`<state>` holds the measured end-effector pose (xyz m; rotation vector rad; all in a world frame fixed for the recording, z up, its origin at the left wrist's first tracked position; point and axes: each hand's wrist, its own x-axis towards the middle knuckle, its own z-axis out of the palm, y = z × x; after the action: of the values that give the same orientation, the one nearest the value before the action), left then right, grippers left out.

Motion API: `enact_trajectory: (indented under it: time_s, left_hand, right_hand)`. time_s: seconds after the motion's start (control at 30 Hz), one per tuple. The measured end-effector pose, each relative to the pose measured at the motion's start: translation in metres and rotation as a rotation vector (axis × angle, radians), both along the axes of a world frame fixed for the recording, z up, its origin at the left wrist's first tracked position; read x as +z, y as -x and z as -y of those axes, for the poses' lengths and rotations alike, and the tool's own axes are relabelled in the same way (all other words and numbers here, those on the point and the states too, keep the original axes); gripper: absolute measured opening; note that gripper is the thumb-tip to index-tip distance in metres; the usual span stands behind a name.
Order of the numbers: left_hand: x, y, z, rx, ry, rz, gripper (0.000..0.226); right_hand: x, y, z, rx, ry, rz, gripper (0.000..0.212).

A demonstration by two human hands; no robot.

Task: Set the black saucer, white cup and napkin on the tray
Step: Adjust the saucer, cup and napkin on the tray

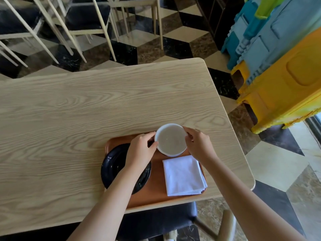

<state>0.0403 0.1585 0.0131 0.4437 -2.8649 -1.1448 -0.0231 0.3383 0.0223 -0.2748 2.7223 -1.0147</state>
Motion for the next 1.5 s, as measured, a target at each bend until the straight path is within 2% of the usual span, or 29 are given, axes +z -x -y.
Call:
enact_trajectory:
  time_s: [0.1,0.23,0.3,0.37,0.47,0.57,0.63,0.77,0.97,1.07,1.3,1.5]
  left_hand:
    - [0.004,-0.001,-0.001,-0.019,-0.018,0.004,0.032]
    - [0.011,-0.016,-0.009,0.017,0.059,-0.028,0.046]
    - [0.014,-0.035,-0.018,-0.02,0.189,-0.203,0.042]
    - [0.008,-0.062,-0.034,-0.188,0.3,-0.303,0.04]
    - [-0.015,-0.106,-0.059,-0.471,0.454,-0.142,0.048]
    - [-0.031,-0.127,-0.07,-0.548,0.517,0.079,0.053]
    - [-0.032,-0.128,-0.071,-0.547,0.527,0.138,0.054]
    - [-0.031,-0.129,-0.066,-0.577,0.538,0.157,0.055]
    - [-0.029,-0.134,-0.059,-0.563,0.546,0.178,0.056]
    - [-0.029,-0.138,-0.053,-0.557,0.54,0.182,0.056]
    - [-0.033,-0.14,-0.048,-0.539,0.527,0.145,0.056]
    - [-0.027,-0.138,-0.052,-0.566,0.515,0.219,0.056]
  right_hand:
    - [0.0,-0.001,-0.001,0.001,0.013,0.004,0.039]
    - [0.0,-0.018,-0.014,-0.024,0.063,0.025,0.037]
    - [-0.003,-0.039,-0.029,0.031,-0.03,-0.153,0.035]
    - [-0.012,-0.061,-0.048,0.2,-0.177,-0.349,0.042]
    - [-0.03,-0.087,-0.073,0.476,-0.391,-0.373,0.053]
    - [-0.042,-0.1,-0.083,0.518,-0.508,-0.313,0.053]
    - [-0.045,-0.103,-0.083,0.505,-0.55,-0.272,0.057]
    - [-0.045,-0.106,-0.077,0.486,-0.563,-0.246,0.063]
    - [-0.044,-0.11,-0.065,0.477,-0.511,-0.247,0.06]
    - [-0.041,-0.113,-0.058,0.495,-0.521,-0.248,0.049]
    - [-0.052,-0.116,-0.055,0.465,-0.513,-0.28,0.05]
    - [-0.041,-0.116,-0.053,0.486,-0.535,-0.226,0.051]
